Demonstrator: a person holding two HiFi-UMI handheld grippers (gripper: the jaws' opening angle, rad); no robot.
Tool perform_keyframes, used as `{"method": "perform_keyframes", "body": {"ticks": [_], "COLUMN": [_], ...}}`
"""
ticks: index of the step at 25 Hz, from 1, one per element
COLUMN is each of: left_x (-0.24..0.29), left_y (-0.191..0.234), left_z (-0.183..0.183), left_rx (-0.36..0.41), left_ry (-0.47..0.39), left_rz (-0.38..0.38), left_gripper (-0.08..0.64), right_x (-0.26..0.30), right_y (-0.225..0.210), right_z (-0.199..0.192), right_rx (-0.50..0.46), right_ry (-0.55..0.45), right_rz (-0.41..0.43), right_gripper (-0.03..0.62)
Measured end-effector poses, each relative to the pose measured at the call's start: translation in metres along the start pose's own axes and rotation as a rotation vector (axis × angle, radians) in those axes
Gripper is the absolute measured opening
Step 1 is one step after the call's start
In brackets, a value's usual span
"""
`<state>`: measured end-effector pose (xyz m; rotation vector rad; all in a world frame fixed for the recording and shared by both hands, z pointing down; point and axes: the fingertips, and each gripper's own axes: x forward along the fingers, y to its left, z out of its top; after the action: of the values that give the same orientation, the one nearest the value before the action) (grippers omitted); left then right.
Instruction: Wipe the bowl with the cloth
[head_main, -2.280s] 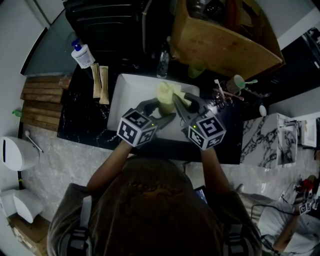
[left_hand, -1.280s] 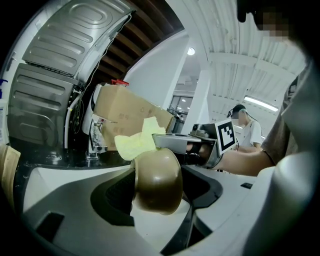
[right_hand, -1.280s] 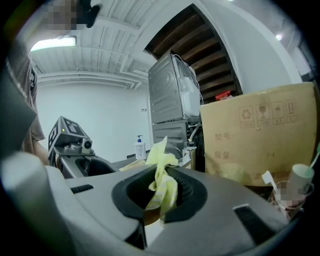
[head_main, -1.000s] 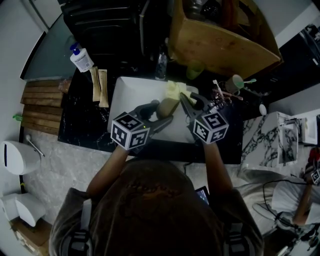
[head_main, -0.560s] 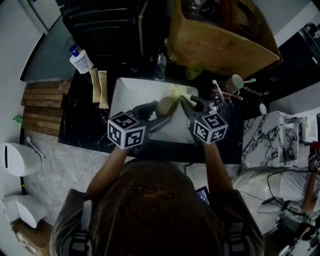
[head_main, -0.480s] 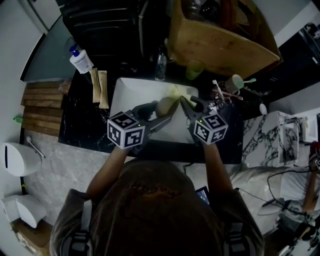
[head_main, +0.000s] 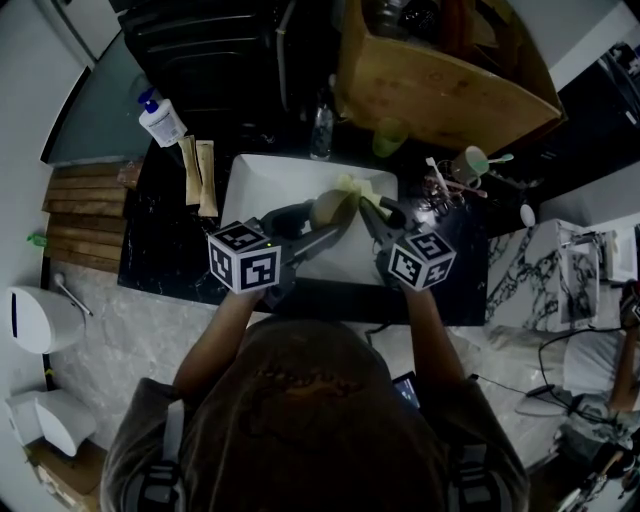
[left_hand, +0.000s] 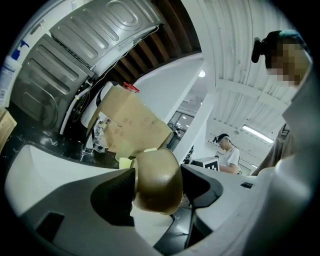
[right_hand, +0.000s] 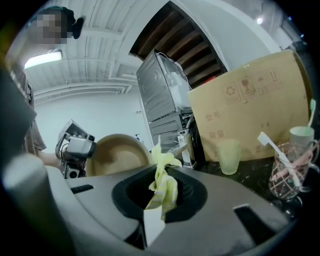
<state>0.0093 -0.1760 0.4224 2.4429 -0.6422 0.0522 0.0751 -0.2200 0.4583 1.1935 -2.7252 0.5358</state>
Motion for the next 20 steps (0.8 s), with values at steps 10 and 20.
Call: {"method": "perform_keyframes", "body": {"ticks": [10,20], "left_x": [-0.001,-0.002], "left_y": [0.001,0.008], "left_z": [-0.002,0.006], "left_rx": [-0.024,-0.076], "left_ry": [0.001,-0.038], "left_rz": [-0.011,-0.014], "left_gripper": [0.281,0.281], "right_x": [-0.002,-0.002], "right_y": [0.001,0.007], "right_z": [-0.014,-0.029], "right_rx": [0.037,0.049], "right_ry": [0.01,0.032], "right_rz": [-0.001,0.013], "right_gripper": [0.028,0.026]}}
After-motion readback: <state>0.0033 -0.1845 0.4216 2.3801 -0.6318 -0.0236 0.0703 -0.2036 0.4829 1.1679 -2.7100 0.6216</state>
